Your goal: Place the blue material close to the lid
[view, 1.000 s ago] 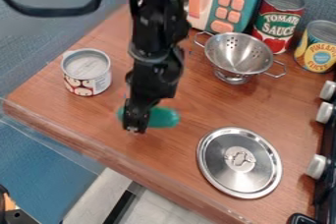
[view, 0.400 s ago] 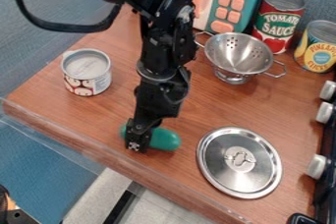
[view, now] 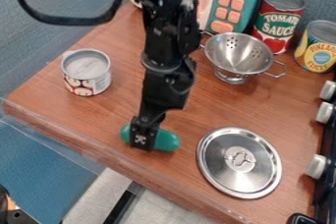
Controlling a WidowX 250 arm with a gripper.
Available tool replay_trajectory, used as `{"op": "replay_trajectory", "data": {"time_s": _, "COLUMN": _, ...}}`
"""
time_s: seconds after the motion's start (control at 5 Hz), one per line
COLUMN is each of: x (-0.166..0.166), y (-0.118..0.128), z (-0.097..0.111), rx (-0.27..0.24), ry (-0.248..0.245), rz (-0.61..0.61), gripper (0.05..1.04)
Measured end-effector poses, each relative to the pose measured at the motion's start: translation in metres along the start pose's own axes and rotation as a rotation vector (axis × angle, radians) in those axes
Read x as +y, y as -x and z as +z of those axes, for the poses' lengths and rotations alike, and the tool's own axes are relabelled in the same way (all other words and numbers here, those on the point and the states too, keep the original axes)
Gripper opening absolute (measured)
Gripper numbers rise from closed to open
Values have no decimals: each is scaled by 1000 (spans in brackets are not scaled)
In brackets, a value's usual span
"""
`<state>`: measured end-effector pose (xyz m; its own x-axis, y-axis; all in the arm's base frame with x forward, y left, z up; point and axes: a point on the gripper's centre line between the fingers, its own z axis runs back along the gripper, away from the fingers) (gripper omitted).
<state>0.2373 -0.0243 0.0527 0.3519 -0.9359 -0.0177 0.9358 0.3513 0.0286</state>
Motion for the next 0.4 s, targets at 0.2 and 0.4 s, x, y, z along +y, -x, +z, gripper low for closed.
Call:
{"op": "replay_trajectory", "data": {"time_s": 0.2, "x": 1, "y": -11, "z": 26, "rx": -39, "ry": -37, "rz": -22, "gripper": 1000}}
{"op": "replay_trajectory", "data": {"time_s": 0.4, "x": 2, "y": -13, "z": 55, "rx": -64, "ry": -123, "rz": -10, "gripper": 1000}}
